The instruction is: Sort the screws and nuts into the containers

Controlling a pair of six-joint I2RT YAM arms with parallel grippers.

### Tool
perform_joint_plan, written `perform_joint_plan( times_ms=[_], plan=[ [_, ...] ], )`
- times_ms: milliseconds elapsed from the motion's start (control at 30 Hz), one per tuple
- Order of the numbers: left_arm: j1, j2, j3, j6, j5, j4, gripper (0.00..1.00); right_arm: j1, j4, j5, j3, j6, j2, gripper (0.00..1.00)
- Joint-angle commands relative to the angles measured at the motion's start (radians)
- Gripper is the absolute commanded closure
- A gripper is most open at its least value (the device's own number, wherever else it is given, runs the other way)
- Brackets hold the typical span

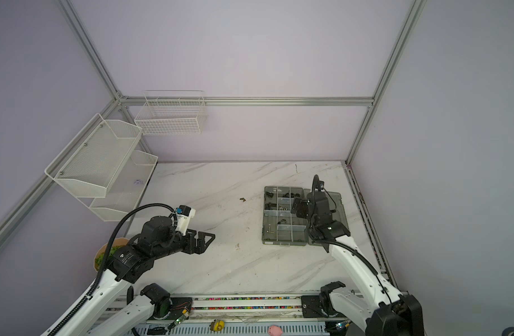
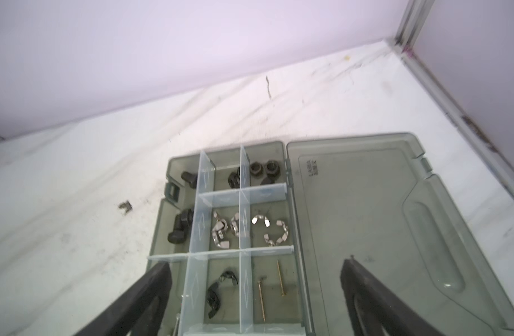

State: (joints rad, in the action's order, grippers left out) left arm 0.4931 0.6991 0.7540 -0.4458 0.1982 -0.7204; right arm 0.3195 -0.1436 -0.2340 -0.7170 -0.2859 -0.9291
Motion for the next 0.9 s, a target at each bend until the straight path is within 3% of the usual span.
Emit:
perform_joint_plan(
  times_ms=[0,100,167,333,400,500,633,667,733,867],
  plan=[
    [-0.004,-0.012,0.008,-0.011,-0.028,0.017,0.0,-0.002,0.176,-0.268,0.147,0.055,0.151,0.03],
    [-0.007,-0.019,0.004,-0.023,-0.075,0.011,0.0,-0.002,0.322,-0.38,0.301,0.074,0.244,0.03],
    [-0.007,-0.018,0.0,-0.035,-0.144,0.006,0.0,-0.003,0.445,-0.312,0.394,0.15,0.281,0.03],
    [-0.008,0.048,-0.028,-0.145,-0.566,-0.009,0.0,-0.003,0.831,-0.255,0.612,0.207,0.271,0.03],
    [-0.008,0.099,-0.025,-0.161,-0.632,0.019,0.0,-0.004,0.928,-0.274,0.631,0.247,0.236,0.03],
    [-0.007,0.168,-0.088,-0.075,-0.746,0.175,0.0,-0.004,1.045,-0.262,0.631,0.295,0.132,0.03],
    [-0.011,0.246,-0.233,0.025,-1.07,0.441,0.0,-0.005,1.125,-0.25,0.566,0.316,-0.073,0.03],
    [-0.02,0.259,-0.207,-0.017,-1.12,0.394,0.01,-0.004,1.13,-0.254,0.544,0.318,-0.12,0.03],
    [-0.022,0.284,-0.236,0.028,-1.247,0.531,0.0,-0.004,1.159,-0.271,0.511,0.328,-0.204,0.03],
    [-0.076,0.313,-0.398,0.339,-1.205,1.055,0.0,-0.013,1.347,-0.278,0.537,0.357,-0.295,0.03]
  ],
)
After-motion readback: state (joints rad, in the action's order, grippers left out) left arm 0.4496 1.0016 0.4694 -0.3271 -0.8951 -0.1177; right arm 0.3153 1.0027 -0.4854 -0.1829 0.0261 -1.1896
